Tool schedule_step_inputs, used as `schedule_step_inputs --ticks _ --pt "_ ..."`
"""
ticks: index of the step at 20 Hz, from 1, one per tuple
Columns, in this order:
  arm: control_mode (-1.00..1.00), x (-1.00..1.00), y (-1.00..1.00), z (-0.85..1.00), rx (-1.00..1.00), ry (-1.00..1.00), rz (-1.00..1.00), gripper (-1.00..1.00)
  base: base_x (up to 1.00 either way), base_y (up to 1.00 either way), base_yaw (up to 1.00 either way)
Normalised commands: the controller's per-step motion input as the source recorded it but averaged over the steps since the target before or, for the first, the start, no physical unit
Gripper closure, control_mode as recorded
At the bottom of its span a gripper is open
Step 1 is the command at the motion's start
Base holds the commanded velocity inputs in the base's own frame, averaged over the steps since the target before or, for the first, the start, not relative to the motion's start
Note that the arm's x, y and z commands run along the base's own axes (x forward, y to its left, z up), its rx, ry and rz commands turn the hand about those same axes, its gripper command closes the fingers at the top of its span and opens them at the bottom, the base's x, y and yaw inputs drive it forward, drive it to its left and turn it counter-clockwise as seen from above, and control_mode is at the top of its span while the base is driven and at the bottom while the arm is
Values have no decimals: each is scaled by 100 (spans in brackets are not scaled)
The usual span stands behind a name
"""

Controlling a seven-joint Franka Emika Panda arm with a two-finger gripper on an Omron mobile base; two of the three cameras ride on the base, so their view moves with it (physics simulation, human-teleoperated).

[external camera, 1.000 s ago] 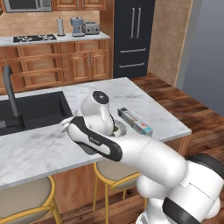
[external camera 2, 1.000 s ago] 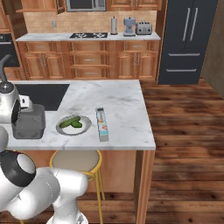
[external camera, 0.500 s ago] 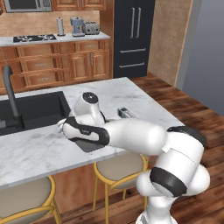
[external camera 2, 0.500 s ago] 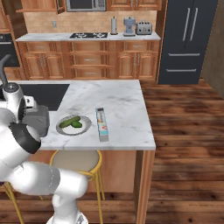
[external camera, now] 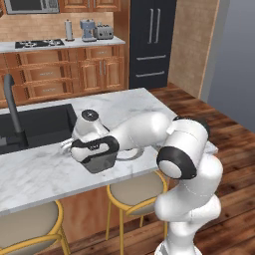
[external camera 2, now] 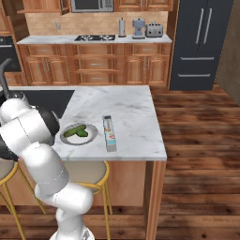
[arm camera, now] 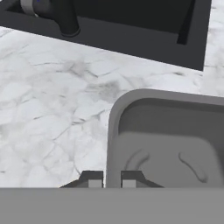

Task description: Retrieve the tupperware and aluminum foil from the cabinet and place them on the dining counter near the plate with avocado and cucumber to prepare for storing leftovers.

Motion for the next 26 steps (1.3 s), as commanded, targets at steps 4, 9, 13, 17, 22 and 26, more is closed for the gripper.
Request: schedule_step_inputs --ticks 4,9,13,17,22,26 --pt "-100 47 12 -47 -7 1 0 100 0 0 0" --pt "-100 47 21 -44 -8 0 0 100 0 0 0" --pt "-100 47 40 -32 -9 0 0 100 0 0 0" --pt "-100 46 47 -28 -10 0 -1 100 0 0 0" --pt "-100 38 17 -23 -10 9 -6 -100 0 0 0" --pt "-100 18 -13 1 -4 14 -9 -100 0 0 0"
